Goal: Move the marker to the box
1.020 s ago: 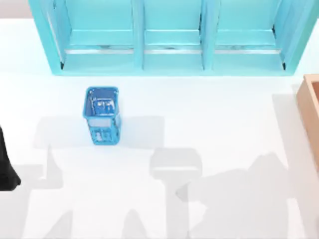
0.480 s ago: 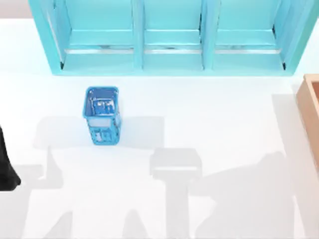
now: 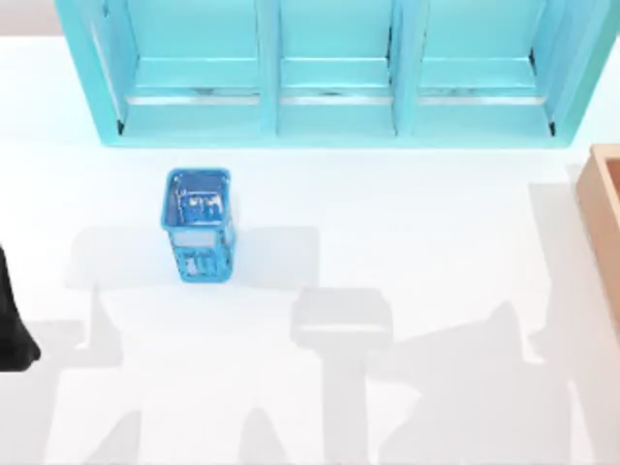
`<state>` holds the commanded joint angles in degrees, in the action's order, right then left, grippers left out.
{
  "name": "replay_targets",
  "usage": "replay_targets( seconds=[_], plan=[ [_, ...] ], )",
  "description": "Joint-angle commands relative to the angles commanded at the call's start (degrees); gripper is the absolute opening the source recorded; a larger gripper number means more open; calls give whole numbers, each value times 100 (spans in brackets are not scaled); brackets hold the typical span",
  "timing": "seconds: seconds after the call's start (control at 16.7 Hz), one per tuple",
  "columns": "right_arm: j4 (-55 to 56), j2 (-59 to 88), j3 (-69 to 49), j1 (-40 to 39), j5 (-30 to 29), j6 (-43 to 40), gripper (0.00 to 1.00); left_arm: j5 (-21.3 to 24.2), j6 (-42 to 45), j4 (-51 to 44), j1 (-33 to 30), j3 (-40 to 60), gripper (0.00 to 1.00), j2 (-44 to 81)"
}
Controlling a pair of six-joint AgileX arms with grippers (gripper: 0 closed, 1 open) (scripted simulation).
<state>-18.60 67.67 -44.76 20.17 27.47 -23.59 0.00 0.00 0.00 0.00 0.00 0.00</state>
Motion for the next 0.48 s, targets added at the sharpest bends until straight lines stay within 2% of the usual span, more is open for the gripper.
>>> replay_targets(
  seconds=[0.12, 0.48],
  plan=[
    [0, 0, 0, 0, 0, 0, 98, 0, 0, 0, 0, 0, 100, 0],
    [0, 0, 0, 0, 0, 0, 100, 0, 0, 0, 0, 0, 100, 0]
  ],
)
